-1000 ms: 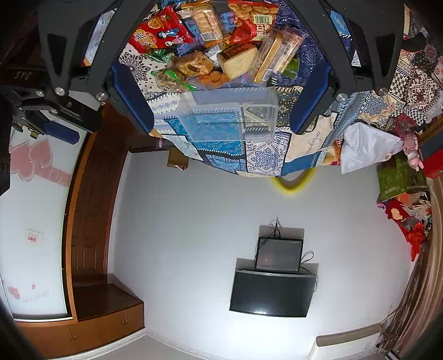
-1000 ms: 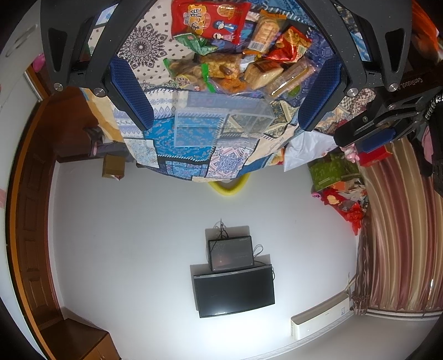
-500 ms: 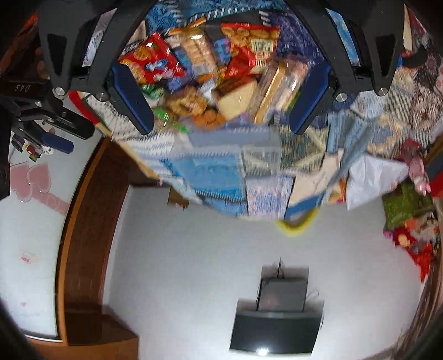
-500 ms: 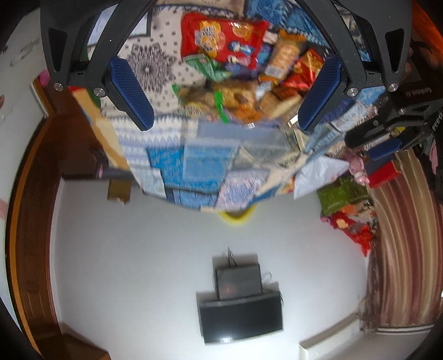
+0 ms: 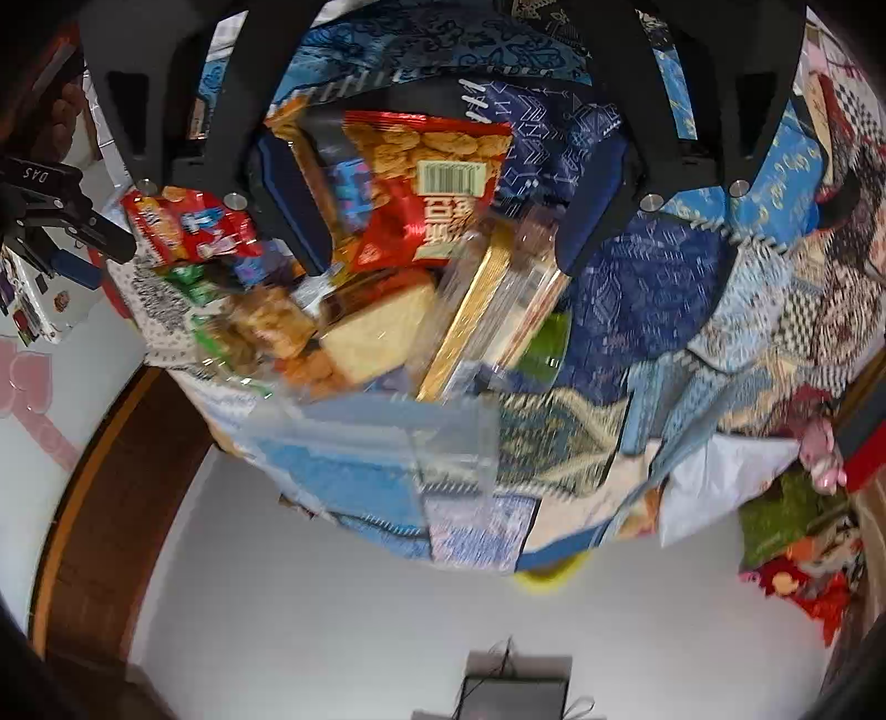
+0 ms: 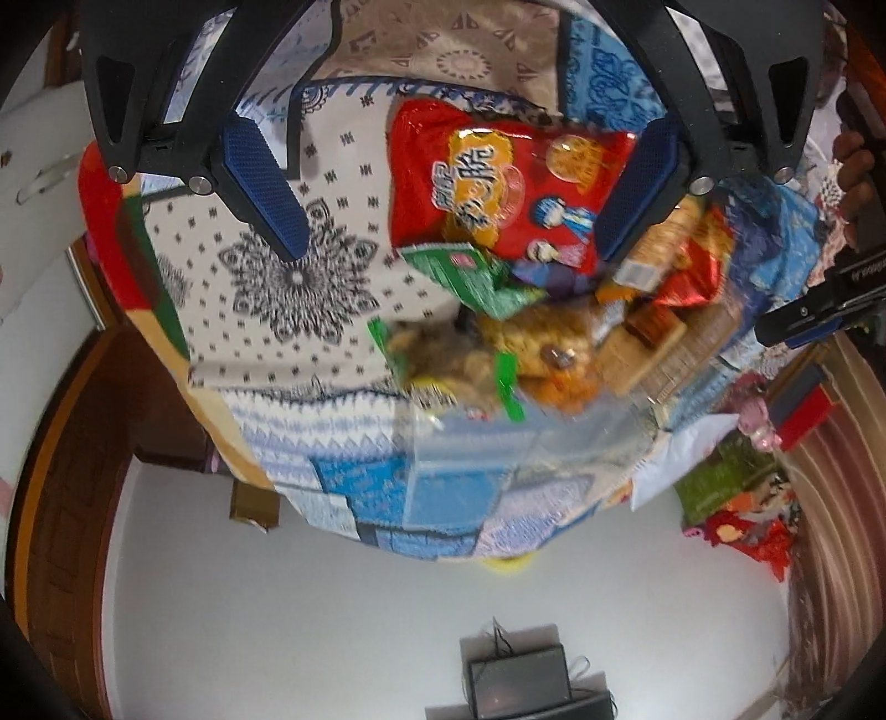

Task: Organize snacks
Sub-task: 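Lower both grippers into the snack pile and grasp a snack each, then carry the wafer roll into the box with left while right drops green bag in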

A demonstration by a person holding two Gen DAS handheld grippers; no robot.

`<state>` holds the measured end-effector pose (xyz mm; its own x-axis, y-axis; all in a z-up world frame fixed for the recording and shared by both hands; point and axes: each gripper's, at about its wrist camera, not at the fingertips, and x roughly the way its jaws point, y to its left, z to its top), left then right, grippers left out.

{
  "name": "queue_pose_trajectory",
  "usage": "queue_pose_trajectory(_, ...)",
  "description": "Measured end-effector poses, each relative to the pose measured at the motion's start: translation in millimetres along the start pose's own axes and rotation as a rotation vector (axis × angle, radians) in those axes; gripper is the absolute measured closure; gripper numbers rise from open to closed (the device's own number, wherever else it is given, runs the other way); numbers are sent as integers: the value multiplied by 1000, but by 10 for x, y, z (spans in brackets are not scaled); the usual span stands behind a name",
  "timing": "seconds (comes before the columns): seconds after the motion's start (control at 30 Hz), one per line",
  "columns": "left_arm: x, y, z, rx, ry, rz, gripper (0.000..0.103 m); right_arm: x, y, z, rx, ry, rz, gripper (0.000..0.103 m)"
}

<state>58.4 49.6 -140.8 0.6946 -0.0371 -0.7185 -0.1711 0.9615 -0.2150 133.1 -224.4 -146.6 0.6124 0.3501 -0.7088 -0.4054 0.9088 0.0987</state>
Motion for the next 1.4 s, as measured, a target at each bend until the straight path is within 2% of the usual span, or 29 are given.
queue_pose_trajectory(0.13, 145, 66, 32, -22, 20, -3, 26, 116, -43, 7, -2, 14, -8, 9)
queue_pose_trajectory(0.4, 382, 165, 212, -6, 17, 20, 26, 368, -9, 109, -23, 46, 33, 25)
queue_pose_trajectory(0.47, 490, 182, 248, -7, 33, 21, 30, 442, -7, 118, -24, 59, 49, 28)
queue_pose_trajectory(0.6, 620, 253, 272, -1, 70, 25, 44, 537, -35, 101, 0, 89, 79, 41)
queue_pose_trajectory(0.77, 726, 253, 294, 12, 79, 23, 46, 598, -105, 78, 44, 110, 119, 44)
queue_pose_trajectory(0.83, 787, 246, 310, 15, 89, 33, 45, 588, -123, 75, 56, 107, 135, 48)
queue_pose_trajectory(0.97, 879, 314, 360, -14, 102, 3, 45, 583, -160, 92, 87, 98, 166, 54)
queue_pose_trajectory(1.13, 937, 325, 380, -12, 107, -2, 57, 529, -142, 119, 86, 76, 158, 64)
queue_pose_trajectory(1.27, 877, 301, 344, 13, 101, 25, 61, 464, -134, 153, 79, 59, 150, 65)
queue_pose_trajectory(1.4, 762, 300, 315, -4, 91, 15, 63, 386, -142, 198, 74, 34, 140, 65)
